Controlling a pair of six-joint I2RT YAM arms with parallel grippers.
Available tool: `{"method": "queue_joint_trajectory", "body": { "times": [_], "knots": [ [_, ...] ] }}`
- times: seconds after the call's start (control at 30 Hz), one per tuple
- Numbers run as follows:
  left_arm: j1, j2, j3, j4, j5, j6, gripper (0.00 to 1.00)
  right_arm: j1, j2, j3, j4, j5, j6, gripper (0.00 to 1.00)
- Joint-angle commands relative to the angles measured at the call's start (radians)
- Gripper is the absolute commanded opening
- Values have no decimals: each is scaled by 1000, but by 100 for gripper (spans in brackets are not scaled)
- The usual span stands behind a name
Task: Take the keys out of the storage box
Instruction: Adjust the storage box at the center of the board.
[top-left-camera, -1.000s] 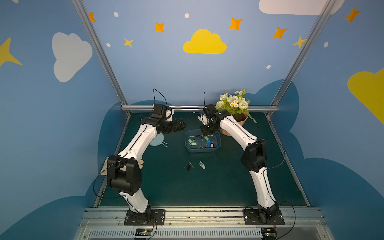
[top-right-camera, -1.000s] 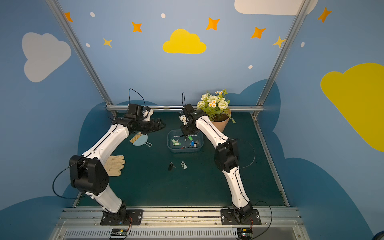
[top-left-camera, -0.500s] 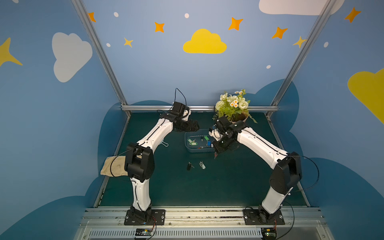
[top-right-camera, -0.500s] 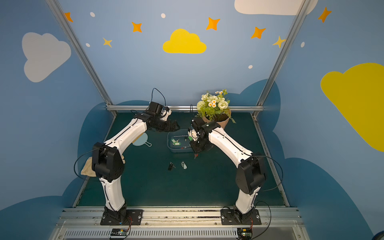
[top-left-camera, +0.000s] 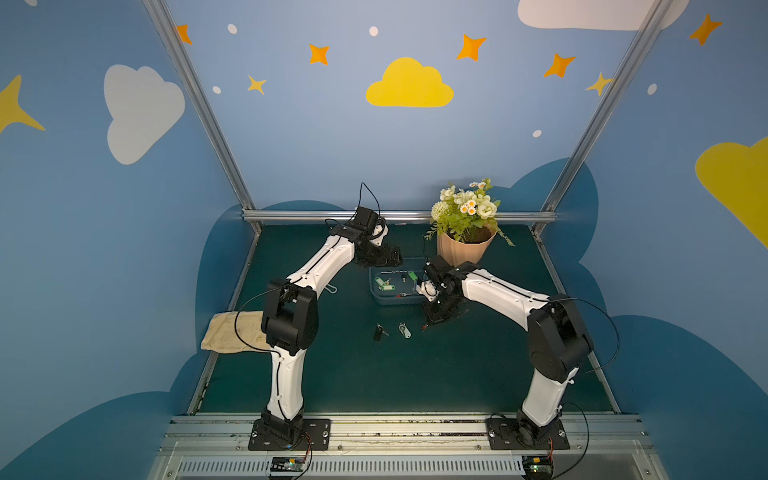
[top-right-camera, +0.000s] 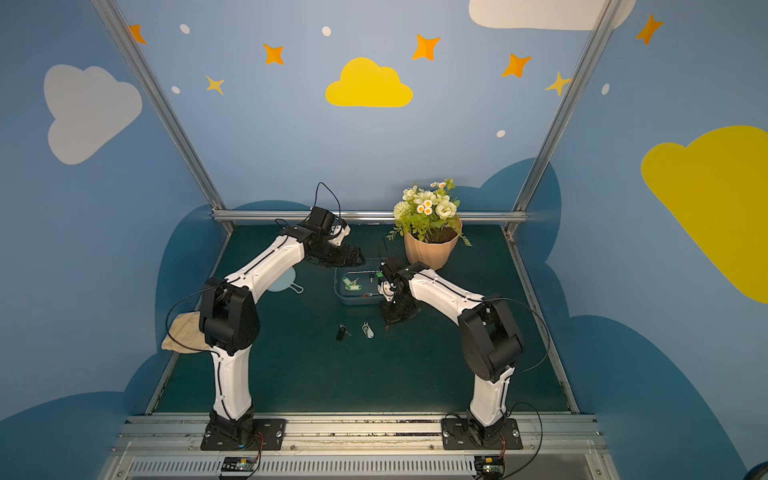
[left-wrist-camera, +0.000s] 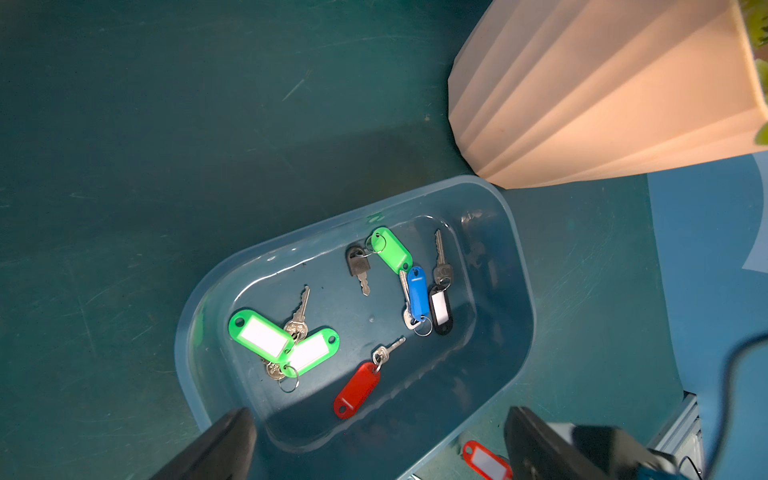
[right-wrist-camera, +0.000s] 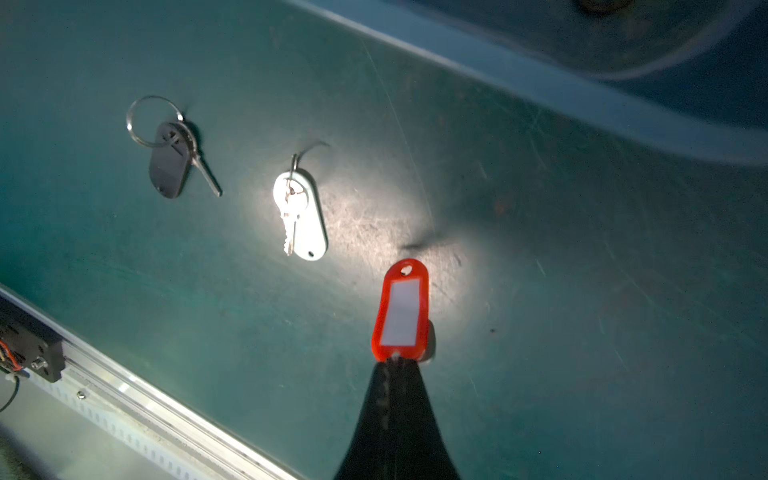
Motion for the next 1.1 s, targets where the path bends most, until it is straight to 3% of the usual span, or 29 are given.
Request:
{"method": "queue_joint_trajectory", "body": {
  "times": [0.0, 0.13, 0.33, 0.77, 1.07],
  "knots": [
    [-5, 19, 25, -33, -6, 22, 100, 1, 41, 4, 41, -26, 3, 1],
    [-5, 26, 28, -42, -20, 33, 99, 1, 55, -9, 37, -1, -5, 1],
    [-6, 49, 57, -69, -37, 53, 99, -3, 61, -38, 15, 59, -5, 10],
    [-5, 60, 63, -71, -31, 44, 98, -1, 62, -95, -16, 149, 3, 14],
    [-5, 53, 71, -87, -40, 54, 97, 1, -3, -91, -20, 150, -8, 28]
  ]
}}
